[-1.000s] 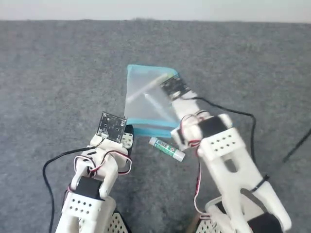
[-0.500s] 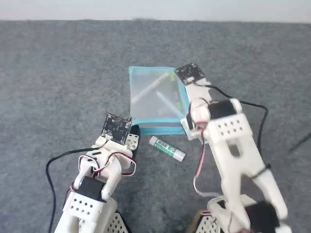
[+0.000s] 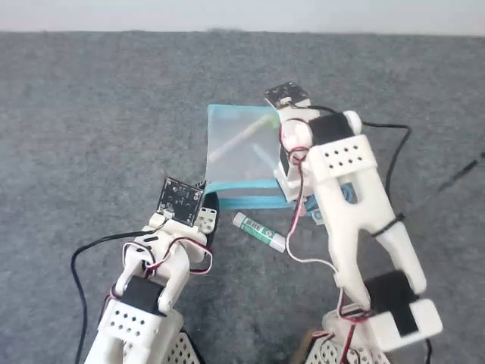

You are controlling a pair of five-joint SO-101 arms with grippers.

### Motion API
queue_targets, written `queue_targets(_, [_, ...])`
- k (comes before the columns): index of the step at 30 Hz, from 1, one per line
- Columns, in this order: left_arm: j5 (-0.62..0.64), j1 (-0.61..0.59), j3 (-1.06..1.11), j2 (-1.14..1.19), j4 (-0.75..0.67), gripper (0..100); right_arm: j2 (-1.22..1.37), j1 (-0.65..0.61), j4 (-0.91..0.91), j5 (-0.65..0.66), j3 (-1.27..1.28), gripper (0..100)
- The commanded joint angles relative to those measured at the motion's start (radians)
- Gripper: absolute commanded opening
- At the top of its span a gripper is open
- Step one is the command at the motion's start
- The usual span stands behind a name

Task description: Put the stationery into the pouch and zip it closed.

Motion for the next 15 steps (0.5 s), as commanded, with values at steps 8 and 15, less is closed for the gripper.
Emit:
queue_targets(8, [0.000, 0.018, -0.031, 0.011, -0.040, 1, 0.147, -0.136, 0.128, -0.110, -0.339, 0.6])
queue_targets(15, [0.000, 0.018, -0.031, 0.011, -0.040, 1, 0.156, -0.223, 0.136, -0.120, -0.466, 0.6])
